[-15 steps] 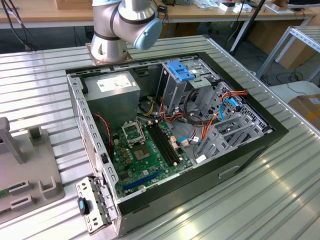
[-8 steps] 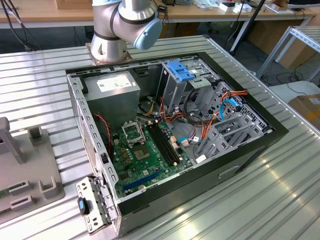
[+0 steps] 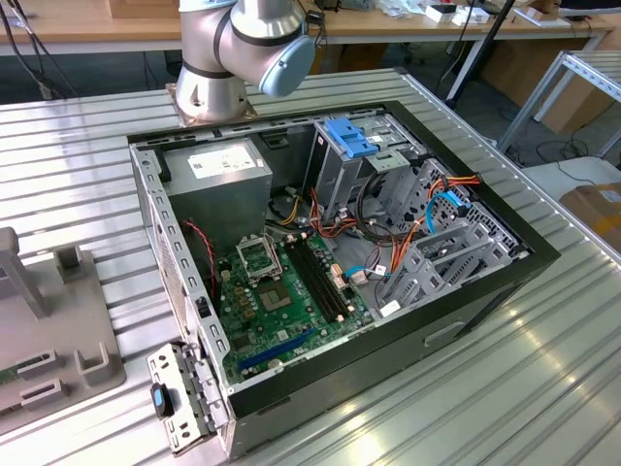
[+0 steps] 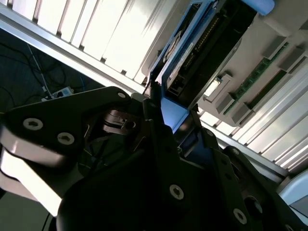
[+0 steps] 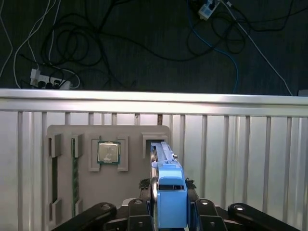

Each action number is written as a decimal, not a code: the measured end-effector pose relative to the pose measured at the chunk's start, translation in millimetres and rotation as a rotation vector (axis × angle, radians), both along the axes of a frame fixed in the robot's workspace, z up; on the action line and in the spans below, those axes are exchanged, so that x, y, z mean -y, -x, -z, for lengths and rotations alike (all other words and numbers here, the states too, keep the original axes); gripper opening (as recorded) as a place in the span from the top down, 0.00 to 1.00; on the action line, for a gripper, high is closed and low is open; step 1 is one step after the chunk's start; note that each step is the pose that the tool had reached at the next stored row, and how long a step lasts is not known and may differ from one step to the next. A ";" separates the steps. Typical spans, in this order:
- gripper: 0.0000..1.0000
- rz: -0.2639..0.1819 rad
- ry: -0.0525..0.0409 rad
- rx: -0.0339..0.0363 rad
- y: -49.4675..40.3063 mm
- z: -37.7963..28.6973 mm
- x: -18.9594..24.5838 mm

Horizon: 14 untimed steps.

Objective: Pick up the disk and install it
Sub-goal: 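Pick up the disk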

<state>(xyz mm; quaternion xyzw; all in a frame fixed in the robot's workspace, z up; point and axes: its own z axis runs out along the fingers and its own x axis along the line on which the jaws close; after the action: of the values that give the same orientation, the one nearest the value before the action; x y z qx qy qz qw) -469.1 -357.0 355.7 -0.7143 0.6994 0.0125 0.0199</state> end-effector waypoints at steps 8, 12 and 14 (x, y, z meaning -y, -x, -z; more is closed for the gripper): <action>0.64 0.000 0.0000 0.0000 0.0 -10.3 0.0; 0.64 0.000 0.0000 0.0000 0.0 -23.0 0.0; 0.64 0.000 -0.0001 0.0004 0.0 -27.0 0.0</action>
<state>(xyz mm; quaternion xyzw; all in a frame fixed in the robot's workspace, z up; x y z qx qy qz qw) -469.1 -357.0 382.8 -0.7143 0.6994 0.0124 0.0201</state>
